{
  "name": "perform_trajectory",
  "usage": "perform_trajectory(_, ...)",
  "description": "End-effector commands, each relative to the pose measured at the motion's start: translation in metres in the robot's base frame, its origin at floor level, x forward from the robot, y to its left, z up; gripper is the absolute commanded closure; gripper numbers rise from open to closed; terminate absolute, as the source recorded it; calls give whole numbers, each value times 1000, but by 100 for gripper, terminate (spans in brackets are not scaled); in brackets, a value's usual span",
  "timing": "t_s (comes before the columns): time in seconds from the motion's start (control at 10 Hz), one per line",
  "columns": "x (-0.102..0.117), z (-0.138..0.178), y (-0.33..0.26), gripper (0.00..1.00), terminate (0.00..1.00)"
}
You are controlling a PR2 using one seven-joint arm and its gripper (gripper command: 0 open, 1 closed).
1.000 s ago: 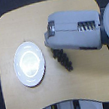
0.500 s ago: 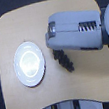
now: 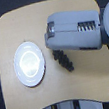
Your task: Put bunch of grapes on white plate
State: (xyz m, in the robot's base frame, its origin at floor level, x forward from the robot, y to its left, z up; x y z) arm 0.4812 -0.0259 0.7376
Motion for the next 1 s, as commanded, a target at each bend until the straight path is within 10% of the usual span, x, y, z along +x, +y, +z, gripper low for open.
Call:
perform_trajectory(0.0,8,37,27,100,0)
perform_trajectory(0.9,-5,152,78,100,0)
